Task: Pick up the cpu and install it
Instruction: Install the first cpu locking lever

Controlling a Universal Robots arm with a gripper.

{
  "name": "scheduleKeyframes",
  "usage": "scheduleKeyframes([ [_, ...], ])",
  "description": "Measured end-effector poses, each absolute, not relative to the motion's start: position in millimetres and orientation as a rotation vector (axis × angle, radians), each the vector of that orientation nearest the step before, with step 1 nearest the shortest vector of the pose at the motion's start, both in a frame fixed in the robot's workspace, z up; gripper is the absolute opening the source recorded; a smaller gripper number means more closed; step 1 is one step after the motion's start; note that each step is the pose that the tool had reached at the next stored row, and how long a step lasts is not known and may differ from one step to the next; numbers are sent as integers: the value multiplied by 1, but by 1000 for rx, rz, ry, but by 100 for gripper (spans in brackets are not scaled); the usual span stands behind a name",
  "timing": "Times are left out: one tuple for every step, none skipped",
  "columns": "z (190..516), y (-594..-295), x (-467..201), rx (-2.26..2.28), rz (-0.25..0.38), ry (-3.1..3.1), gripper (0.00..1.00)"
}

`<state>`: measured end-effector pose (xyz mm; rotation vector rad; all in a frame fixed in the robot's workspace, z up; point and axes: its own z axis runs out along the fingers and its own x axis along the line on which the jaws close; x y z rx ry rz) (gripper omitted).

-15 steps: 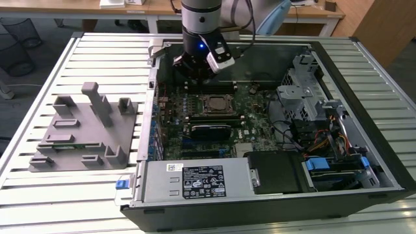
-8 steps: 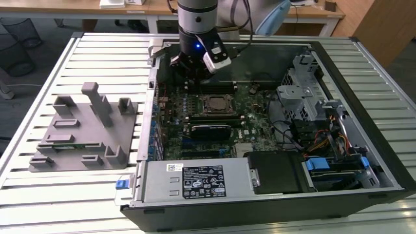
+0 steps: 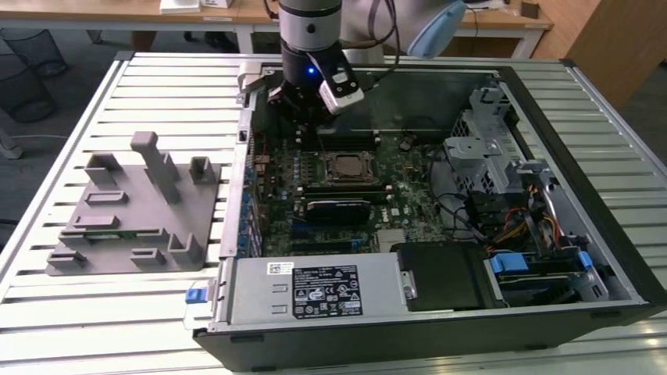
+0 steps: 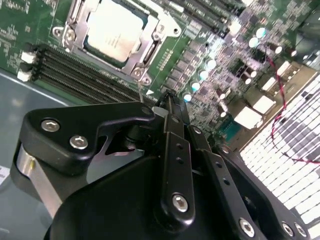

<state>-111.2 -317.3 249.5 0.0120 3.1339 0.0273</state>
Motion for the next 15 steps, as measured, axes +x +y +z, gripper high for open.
scheduleKeyframes([
  [249, -315, -111, 12, 27, 3134, 11],
  [250, -314, -111, 12, 27, 3134, 11],
  [250, -312, -112, 12, 27, 3134, 11],
  [249, -310, -112, 12, 27, 3134, 11],
  [249, -309, -112, 12, 27, 3134, 11],
  [249, -307, -112, 12, 27, 3134, 11],
  [249, -306, -112, 11, 27, 3134, 11],
  [249, -306, -112, 11, 27, 3134, 11],
  [249, -306, -111, 10, 27, 3134, 11],
  [249, -306, -111, 9, 27, 3134, 11],
  [249, -306, -110, 9, 27, 3134, 11],
  [249, -306, -109, 8, 27, 3134, 11],
  [249, -306, -105, 6, 27, 3135, 11],
  [249, -306, -101, 5, 27, 3135, 11],
  [249, -306, -100, 5, 27, 3135, 11],
])
